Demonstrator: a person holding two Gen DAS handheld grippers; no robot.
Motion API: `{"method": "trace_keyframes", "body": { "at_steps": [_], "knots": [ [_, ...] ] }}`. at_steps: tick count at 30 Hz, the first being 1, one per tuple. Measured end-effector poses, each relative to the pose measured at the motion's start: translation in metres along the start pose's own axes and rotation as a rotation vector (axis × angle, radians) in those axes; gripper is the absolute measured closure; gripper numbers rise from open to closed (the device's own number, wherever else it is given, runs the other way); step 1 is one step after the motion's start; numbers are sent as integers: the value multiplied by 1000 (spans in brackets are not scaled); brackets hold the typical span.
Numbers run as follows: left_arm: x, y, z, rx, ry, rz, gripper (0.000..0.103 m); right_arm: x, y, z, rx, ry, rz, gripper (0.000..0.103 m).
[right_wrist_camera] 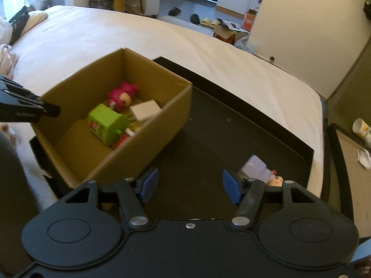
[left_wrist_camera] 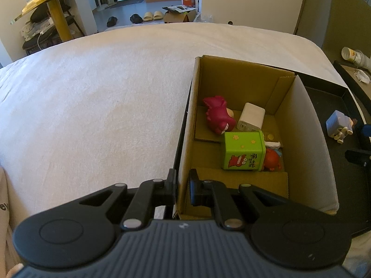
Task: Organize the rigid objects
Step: 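Move the right gripper to the lavender figure on the tray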
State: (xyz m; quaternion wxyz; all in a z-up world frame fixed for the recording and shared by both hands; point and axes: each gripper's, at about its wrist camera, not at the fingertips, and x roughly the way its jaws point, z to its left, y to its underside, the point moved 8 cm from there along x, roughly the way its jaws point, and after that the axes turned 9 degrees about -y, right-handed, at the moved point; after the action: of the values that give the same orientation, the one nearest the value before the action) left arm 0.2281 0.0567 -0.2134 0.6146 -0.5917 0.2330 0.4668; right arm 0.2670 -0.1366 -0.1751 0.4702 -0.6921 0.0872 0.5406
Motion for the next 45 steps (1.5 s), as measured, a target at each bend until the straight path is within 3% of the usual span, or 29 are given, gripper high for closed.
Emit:
{"method": "trace_keyframes", "body": {
  "at_steps": [21, 42, 45],
  "knots": [
    [4, -2, -5, 8, -55, 16, 91, 28, 20, -78, 261, 125, -93, 42],
    [2, -1, -7, 29, -81, 6, 90, 73, 23, -105, 337, 225, -67, 42],
    [2, -2, -8, 34, -84, 5, 90, 72, 25, -104, 321, 240, -54, 47]
  ]
}}
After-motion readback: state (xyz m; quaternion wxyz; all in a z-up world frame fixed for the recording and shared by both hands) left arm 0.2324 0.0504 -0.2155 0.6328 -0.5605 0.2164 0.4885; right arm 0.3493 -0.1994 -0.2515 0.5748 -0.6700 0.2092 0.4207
